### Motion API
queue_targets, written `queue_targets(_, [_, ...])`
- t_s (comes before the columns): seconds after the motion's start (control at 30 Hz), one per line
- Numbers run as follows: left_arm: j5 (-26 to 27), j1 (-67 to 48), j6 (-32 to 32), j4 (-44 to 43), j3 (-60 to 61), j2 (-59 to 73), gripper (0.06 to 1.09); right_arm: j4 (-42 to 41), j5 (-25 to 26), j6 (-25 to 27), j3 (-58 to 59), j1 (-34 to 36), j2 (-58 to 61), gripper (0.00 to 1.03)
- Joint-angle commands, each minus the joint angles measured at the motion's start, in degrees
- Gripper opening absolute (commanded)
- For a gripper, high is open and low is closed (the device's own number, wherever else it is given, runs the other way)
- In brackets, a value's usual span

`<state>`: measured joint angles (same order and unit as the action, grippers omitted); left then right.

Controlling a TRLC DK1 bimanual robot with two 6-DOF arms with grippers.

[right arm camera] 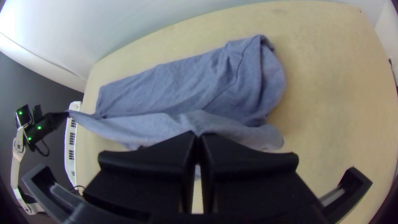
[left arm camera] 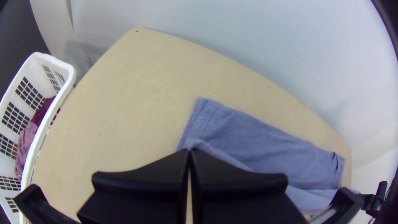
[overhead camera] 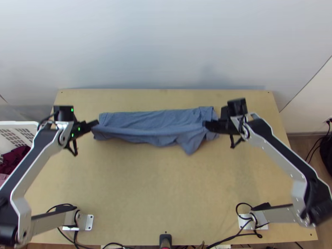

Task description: Fold the t-shirt

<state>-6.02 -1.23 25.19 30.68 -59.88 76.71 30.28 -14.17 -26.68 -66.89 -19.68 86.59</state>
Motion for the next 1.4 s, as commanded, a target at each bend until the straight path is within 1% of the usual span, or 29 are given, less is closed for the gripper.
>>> queue_targets(0.0, [0.0,2.0,-0.9,-1.4,-11.5,12.5,0.10,0.0,0.2,1.3,-11.9,3.6,10.6,0.03])
queue_targets(0.33, [0.0,2.0,-1.2,-1.4,-26.0,28.5,0.10,1.6,1.5,2.1,-26.7,4.6,25.7,0.03])
queue_targets(0.5, [-0.1,1.5,-1.1,-1.6,-28.1,33.5,0.10,1.6,1.8,2.5,-28.7,4.7,30.6,0.03])
queue_targets(0.7, [0.0,1.5,-0.8,-3.4,-28.0,36.1,0.10,1.6,1.7,2.5,-28.9,5.0,34.3,0.03])
queue_targets(0.73, [0.0,1.7,-0.8,-3.4,-28.0,36.4,0.11,1.7,1.8,2.5,-29.2,4.9,34.5,0.03])
queue_targets(0.8, [0.0,2.0,-0.8,-3.8,-28.1,36.8,0.20,1.6,1.8,2.5,-29.6,5.0,34.9,0.04])
queue_targets(0.87, [0.0,2.2,-0.6,-4.0,-28.0,36.9,0.32,1.6,2.2,2.4,-30.1,5.1,34.9,0.22])
queue_targets(0.9, [0.0,2.2,-0.8,-4.0,-28.1,37.0,0.44,1.7,2.8,2.4,-30.3,5.1,34.8,0.32])
queue_targets(0.93, [0.1,2.2,-0.8,-3.8,-28.2,37.2,0.60,1.8,2.8,2.3,-30.7,5.1,34.8,0.47])
queue_targets(0.97, [0.2,2.1,-0.8,-3.1,-28.5,37.4,0.79,2.1,2.8,2.1,-31.0,5.2,34.7,0.60])
queue_targets(1.0, [0.7,1.9,-0.8,-1.6,-29.2,37.6,0.93,2.4,2.8,1.9,-31.4,5.2,34.7,0.72])
queue_targets(1.03, [1.4,1.8,-0.7,0.5,-30.2,38.1,0.98,3.2,2.8,1.4,-32.0,5.2,34.7,0.84])
queue_targets(1.1, [1.4,1.5,-0.8,3.3,-31.9,38.4,1.02,4.3,2.8,1.1,-33.0,5.3,34.7,0.99])
queue_targets(1.27, [1.4,0.3,-0.8,7.4,-30.9,34.7,1.02,7.7,2.7,1.1,-35.5,5.4,32.7,0.99])
queue_targets(1.37, [1.4,-0.3,-1.5,8.3,-27.8,31.5,1.02,8.3,2.7,1.2,-34.8,5.1,29.4,0.99])
